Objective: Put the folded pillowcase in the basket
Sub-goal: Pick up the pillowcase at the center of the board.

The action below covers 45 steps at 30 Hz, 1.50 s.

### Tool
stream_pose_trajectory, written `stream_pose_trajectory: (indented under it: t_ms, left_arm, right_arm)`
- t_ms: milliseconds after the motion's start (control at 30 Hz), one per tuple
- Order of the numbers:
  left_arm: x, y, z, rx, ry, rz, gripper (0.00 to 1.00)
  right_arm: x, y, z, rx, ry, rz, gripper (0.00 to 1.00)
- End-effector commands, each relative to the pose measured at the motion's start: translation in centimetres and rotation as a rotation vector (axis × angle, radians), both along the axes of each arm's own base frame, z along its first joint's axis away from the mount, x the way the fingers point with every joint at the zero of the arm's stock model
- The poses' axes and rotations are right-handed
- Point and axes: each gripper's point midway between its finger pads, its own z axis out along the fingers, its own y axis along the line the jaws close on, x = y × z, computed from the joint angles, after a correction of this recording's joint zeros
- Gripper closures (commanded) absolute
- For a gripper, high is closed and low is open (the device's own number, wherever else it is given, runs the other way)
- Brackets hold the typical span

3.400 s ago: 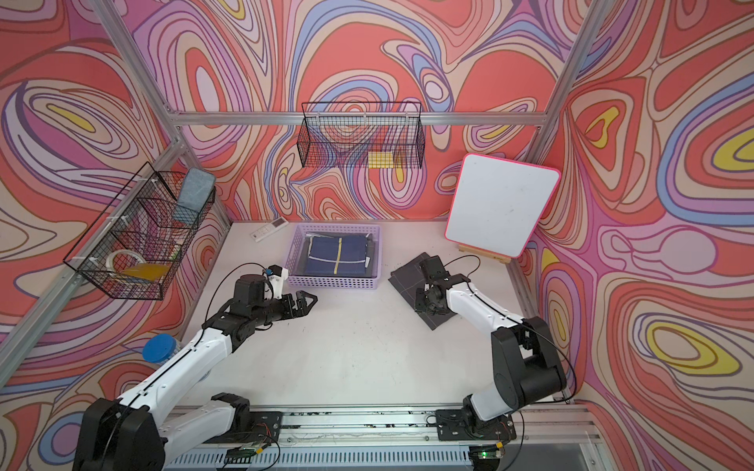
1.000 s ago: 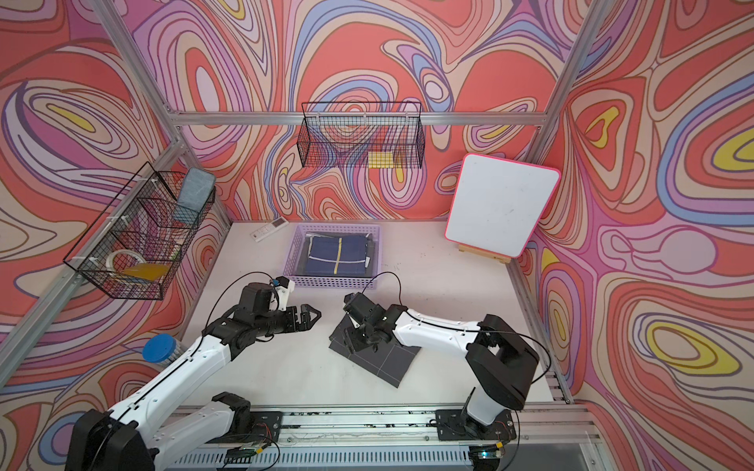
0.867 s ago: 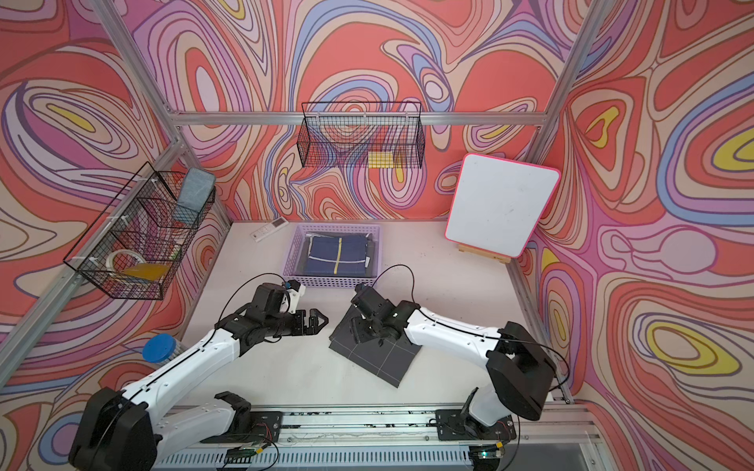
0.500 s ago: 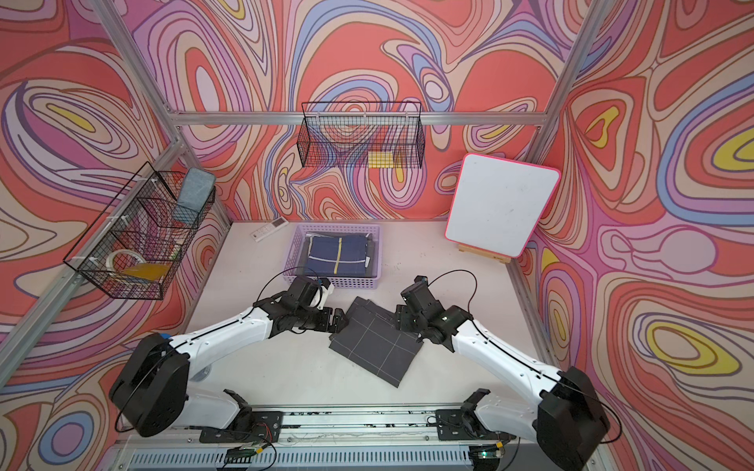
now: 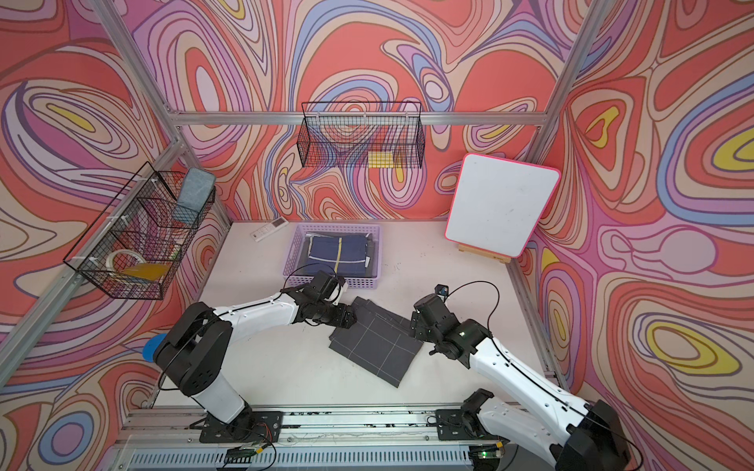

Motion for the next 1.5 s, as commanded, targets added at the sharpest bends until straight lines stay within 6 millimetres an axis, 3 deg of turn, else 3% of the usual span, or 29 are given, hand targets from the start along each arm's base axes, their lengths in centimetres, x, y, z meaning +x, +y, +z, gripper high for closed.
stream_pose_trajectory:
  t_ms: [0,267,800,933,1133,1467]
  left_arm:
    - [0.2,-0.6,-0.6,0.03,0.002,-0.027,0.23]
    - [0.0,-1.8,-1.4,0.06,0.03,-0.05,0.42]
    - [-1.3,-1.3,-2.8,0.065,0.082,-0.011,1.0]
    - [-1.4,-0.6,-2.7,0.075,0.067,0.017,1.0]
    - [-1.4,2.4,-1.5,0.101,-0.004,0.129,1.0]
    - [-2.9,5.7,-1.5,0.078,-0.025,0.224,1.0]
  right_arm:
    - [0.0,-0.8,-0.5,-0.028,0.013,-0.028,0.18]
    - [0.0,-0.6,-1.3,-0.035,0.047,-0.019,0.19]
    - [-0.1,-0.3,-3.7,-0.015,0.124,-0.028,0.18]
    - [0.0,-0.1,-4.1,-0.007,0.134,-0.021,0.18]
    - [0.3,0.9,-4.6,0.029,0.146,0.015,0.19]
    - [2.2,6.2,-6.6,0.176,0.193,0.163,0.26]
